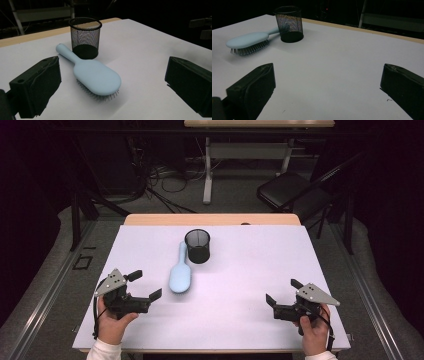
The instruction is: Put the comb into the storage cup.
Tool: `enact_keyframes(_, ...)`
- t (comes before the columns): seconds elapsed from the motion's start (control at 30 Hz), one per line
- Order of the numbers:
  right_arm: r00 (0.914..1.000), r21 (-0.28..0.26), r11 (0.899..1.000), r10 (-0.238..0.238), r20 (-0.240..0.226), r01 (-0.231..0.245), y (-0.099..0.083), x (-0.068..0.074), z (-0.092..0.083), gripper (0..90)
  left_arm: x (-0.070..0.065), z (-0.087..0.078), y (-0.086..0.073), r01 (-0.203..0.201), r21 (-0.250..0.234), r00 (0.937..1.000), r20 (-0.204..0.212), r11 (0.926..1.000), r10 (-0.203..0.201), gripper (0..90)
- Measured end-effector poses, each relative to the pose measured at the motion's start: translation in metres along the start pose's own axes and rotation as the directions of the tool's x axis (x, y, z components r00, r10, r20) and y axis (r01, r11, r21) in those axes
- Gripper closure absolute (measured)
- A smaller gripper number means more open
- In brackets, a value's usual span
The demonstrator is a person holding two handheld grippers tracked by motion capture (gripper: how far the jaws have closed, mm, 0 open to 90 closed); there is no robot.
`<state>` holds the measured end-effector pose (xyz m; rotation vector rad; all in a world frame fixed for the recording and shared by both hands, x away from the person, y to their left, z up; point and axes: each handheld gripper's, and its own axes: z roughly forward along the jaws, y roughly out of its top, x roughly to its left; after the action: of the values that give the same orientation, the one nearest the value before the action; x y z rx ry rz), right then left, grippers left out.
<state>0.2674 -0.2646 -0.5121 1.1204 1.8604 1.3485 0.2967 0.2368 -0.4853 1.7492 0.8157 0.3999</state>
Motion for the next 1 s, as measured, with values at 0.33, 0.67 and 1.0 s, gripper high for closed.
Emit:
enact_keyframes(0.33,1.0000,-0.005,1.000,-0.003,0.004,0.003,-0.001,0.004,-0.002,0.0,0.004,0.007,0.010,0.040,0.044,0.9987,-0.035,0.9982,-0.038,0.7)
enact_keyframes(0.67,0.9999,0.012,1.000,-0.011,0.007,0.011,-0.002,0.007,0.001,0.0,0.012,0.023,0.035,0.029,0.095,0.9974,-0.068,0.9951,-0.023,2.8)
enact_keyframes(1.0,1.0000,0.017,1.000,0.001,0.005,-0.001,-0.003,0.005,0.002,0.0,0.025,0.033,0.058,0.039,0.136,0.9908,-0.133,0.9899,-0.021,15.6)
